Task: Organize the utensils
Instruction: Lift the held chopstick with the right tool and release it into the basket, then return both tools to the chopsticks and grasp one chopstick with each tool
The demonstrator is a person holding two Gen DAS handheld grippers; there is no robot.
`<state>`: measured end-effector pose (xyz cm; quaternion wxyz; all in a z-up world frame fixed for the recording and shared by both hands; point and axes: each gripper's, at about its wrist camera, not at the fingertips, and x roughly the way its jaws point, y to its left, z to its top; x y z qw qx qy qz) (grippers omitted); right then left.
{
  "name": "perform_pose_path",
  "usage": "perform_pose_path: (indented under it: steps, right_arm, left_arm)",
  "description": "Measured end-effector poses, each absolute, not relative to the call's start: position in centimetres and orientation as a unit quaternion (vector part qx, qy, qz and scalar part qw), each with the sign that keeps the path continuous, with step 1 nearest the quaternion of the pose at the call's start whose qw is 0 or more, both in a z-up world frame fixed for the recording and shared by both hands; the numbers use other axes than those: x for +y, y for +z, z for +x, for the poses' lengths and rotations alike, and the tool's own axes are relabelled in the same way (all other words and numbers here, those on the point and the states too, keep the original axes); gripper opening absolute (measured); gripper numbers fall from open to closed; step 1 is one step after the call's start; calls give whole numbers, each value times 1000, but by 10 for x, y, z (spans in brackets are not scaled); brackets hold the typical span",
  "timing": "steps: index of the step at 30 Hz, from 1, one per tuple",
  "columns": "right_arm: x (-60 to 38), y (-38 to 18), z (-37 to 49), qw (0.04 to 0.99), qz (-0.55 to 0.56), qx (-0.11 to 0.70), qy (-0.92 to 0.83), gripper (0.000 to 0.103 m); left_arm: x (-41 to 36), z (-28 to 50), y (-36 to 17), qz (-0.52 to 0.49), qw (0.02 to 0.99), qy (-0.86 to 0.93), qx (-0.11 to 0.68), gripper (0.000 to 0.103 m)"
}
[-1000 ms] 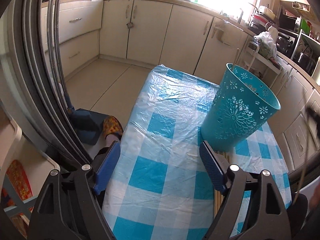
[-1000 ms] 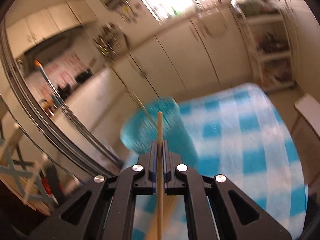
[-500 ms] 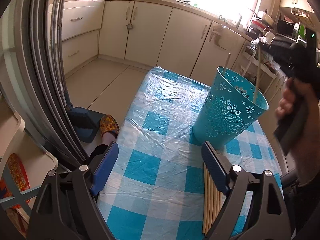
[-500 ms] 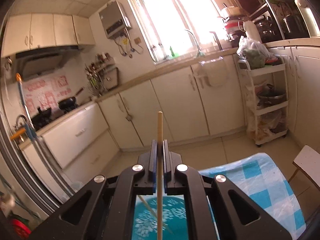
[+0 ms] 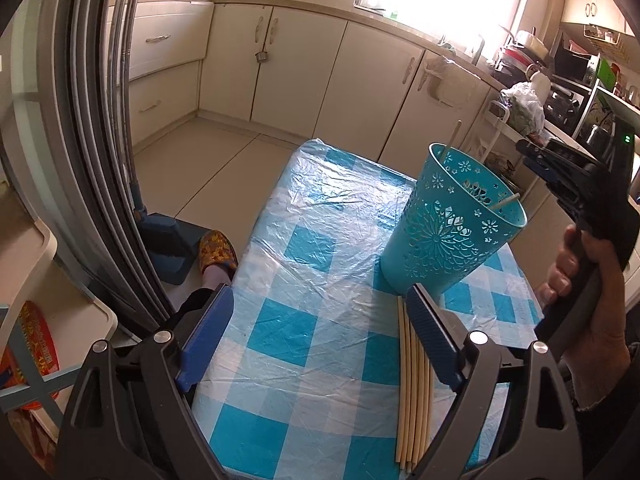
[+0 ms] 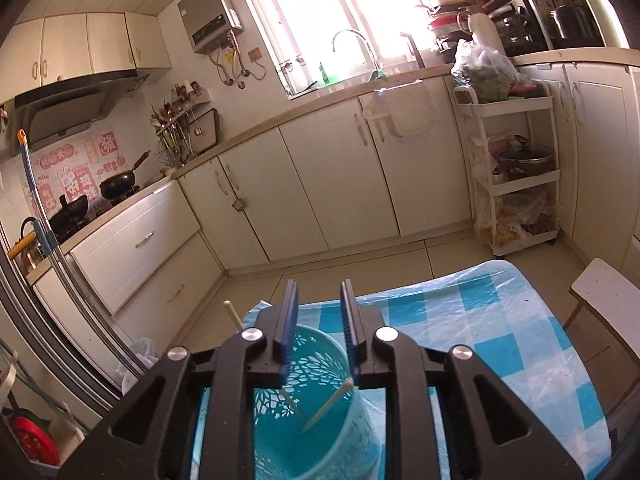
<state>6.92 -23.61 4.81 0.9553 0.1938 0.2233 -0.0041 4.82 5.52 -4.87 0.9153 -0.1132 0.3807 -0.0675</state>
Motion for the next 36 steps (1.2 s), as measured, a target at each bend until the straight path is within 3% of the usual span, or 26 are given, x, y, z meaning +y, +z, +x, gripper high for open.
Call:
perform_pose_path:
  steps: [10, 15, 19, 23, 25, 36]
  right_arm:
    - [-260, 70, -7, 957, 219, 189, -17, 36]
    - [-243, 48, -39, 955, 184, 231, -18, 37]
    - [-212, 2, -48, 937, 157, 311, 8, 37]
    - [-190, -46, -34, 907, 148, 394, 30, 19]
    - [-182, -65, -19, 892, 149, 425, 33, 17]
    - [-163, -101, 11, 877, 114, 468, 6, 15]
  left_arm:
    - [52, 38, -46, -102, 916, -63, 383, 85]
    - [50, 33, -42, -97, 919, -61, 378, 86]
    - [50, 29, -42, -94, 919, -61, 379, 88]
    - [50, 25, -43, -88, 917, -62, 383, 88]
    - [50, 22, -42, -84, 917, -63, 384, 88]
    - [52, 20, -50, -76, 911, -62, 400, 88]
